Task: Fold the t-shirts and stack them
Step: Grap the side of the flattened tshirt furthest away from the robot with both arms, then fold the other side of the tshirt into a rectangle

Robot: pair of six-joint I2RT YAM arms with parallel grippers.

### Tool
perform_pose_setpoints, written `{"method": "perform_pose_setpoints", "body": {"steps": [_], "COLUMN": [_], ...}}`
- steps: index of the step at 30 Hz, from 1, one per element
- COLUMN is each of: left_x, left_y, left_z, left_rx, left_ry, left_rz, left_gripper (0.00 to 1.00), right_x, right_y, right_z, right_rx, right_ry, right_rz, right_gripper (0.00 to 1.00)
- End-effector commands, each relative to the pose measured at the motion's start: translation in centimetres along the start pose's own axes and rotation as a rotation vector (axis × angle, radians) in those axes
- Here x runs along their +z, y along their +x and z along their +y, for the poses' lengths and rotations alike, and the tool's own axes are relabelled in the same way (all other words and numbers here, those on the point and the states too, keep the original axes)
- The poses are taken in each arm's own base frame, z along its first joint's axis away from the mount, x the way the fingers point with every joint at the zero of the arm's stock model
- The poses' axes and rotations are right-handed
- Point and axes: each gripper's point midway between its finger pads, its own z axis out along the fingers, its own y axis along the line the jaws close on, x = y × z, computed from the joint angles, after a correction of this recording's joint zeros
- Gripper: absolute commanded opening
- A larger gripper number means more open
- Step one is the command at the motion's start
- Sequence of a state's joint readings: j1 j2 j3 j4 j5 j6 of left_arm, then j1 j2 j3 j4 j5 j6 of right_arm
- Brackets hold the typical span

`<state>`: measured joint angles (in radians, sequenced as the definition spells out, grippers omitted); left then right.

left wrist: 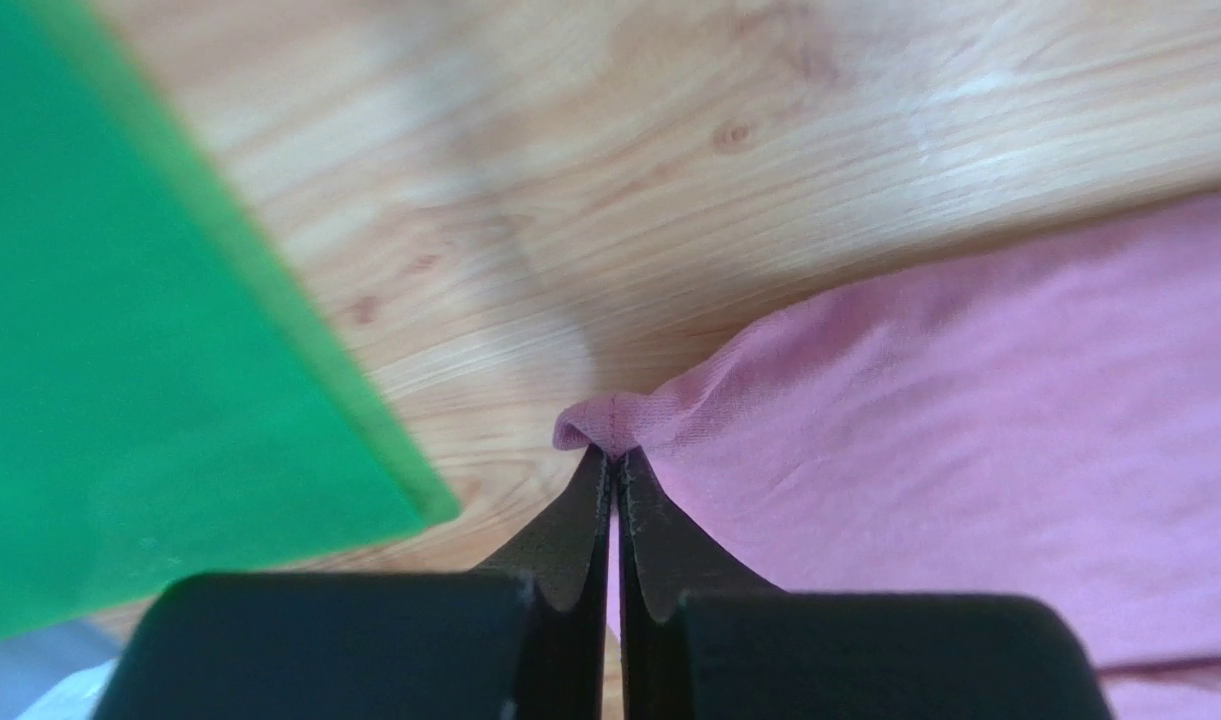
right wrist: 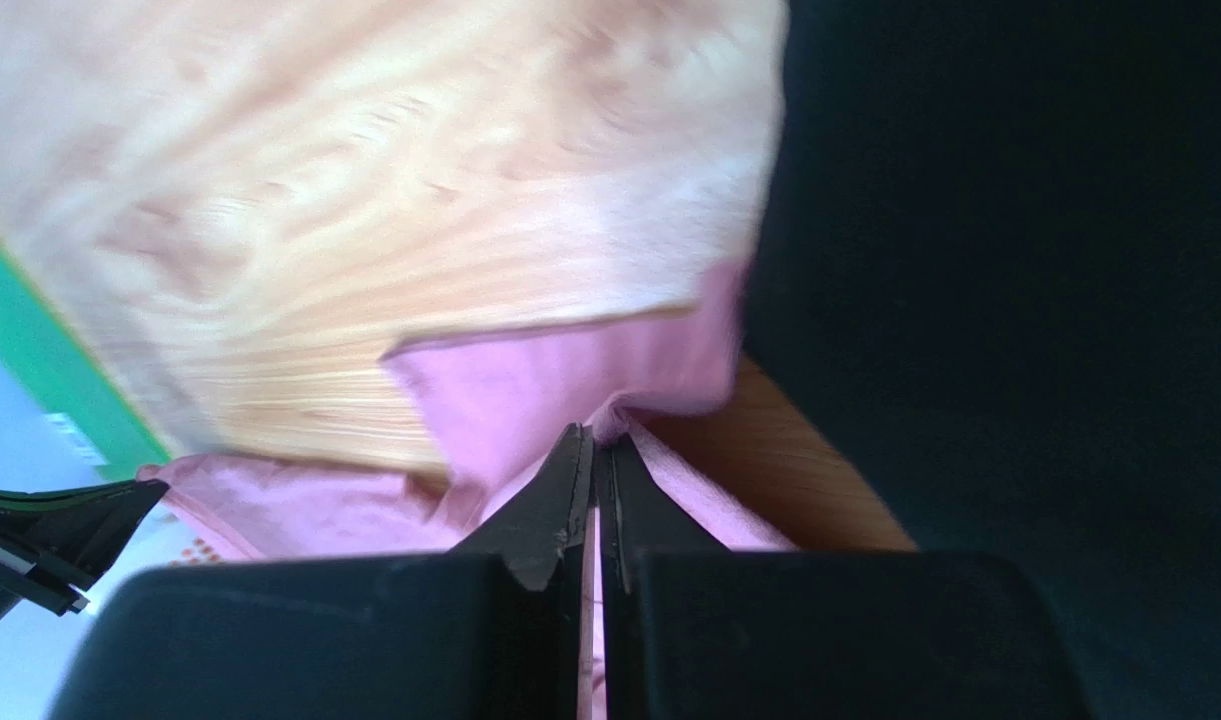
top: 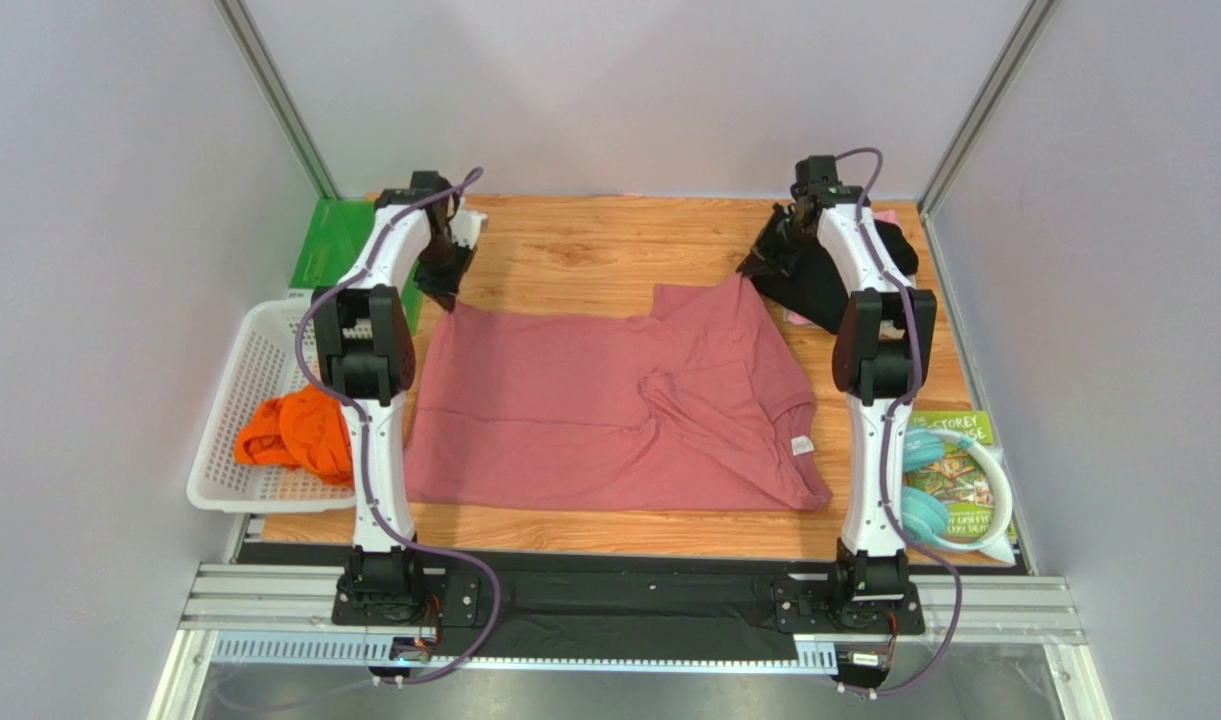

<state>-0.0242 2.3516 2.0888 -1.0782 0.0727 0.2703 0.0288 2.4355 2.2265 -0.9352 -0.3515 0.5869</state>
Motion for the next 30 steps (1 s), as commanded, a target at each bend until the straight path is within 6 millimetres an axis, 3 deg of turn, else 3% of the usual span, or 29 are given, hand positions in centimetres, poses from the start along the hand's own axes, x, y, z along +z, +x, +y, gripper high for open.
{"method": "perform_pose_setpoints", "body": {"steps": [1, 2, 3, 4, 13, 17, 20, 21, 22, 23, 24, 26, 27, 29, 30], "left_x": [-4.7, -4.7, -4.9, -4.9, -4.7, -5.7, -6.9, -8.0, -8.4, -7.9, -9.4, -9.0, -10.2, -9.8, -10.5], "left_y": [-3.6, -3.4, -3.4, -3.3, -3.6, -4.4, -4.0, -4.0, -3.7, -2.6, -2.7, -1.1, -1.1, 0.2, 0.1], "left_z": [0.8, 0.9, 0.9, 0.8, 0.9, 1.2, 0.9, 0.9, 0.7, 0.4, 0.4, -0.1, -0.1, -0.2, -0.2], "left_rx": [0.001, 0.0, 0.002, 0.002, 0.005, 0.008, 0.015, 0.021, 0.02, 0.02, 0.024, 0.03, 0.037, 0.047, 0.053], "left_ry": [-0.052, -0.057, -0.057, -0.055, -0.057, -0.071, -0.069, -0.076, -0.072, -0.059, -0.07, -0.058, -0.074, -0.078, -0.088], "left_rz": [-0.122, -0.117, -0.12, -0.119, -0.131, -0.162, -0.169, -0.188, -0.192, -0.167, -0.204, -0.18, -0.214, -0.193, -0.215], "left_gripper": [0.0, 0.0, 0.0, 0.0, 0.0, 0.0, 0.0, 0.0, 0.0, 0.0, 0.0, 0.0, 0.0, 0.0, 0.0], "right_x": [-3.7, -4.2, -4.9, -5.4, -5.3, -6.2, -7.2, -8.6, -8.0, -8.2, -9.4, -9.1, -10.0, -10.1, -10.8], "right_y": [-3.9, -4.1, -5.3, -5.5, -6.6, -6.6, -5.6, -5.5, -4.6, -4.1, -3.8, -2.6, -2.1, -1.5, -1.3], "right_z": [4.3, 5.0, 4.1, 4.5, 4.3, 4.8, 4.9, 5.4, 4.5, 4.2, 4.6, 3.2, 3.3, 2.4, 2.6], "right_rx": [-0.032, -0.041, -0.031, -0.038, -0.022, -0.041, -0.063, -0.079, -0.068, -0.08, -0.097, -0.091, -0.107, -0.102, -0.111], "right_ry": [-0.146, -0.171, -0.172, -0.185, -0.22, -0.248, -0.25, -0.256, -0.229, -0.221, -0.227, -0.183, -0.182, -0.157, -0.158], "right_rz": [-0.114, -0.12, -0.142, -0.152, -0.159, -0.159, -0.146, -0.163, -0.14, -0.137, -0.15, -0.129, -0.138, -0.134, -0.145], "right_gripper": [0.0, 0.0, 0.0, 0.0, 0.0, 0.0, 0.0, 0.0, 0.0, 0.0, 0.0, 0.0, 0.0, 0.0, 0.0]}}
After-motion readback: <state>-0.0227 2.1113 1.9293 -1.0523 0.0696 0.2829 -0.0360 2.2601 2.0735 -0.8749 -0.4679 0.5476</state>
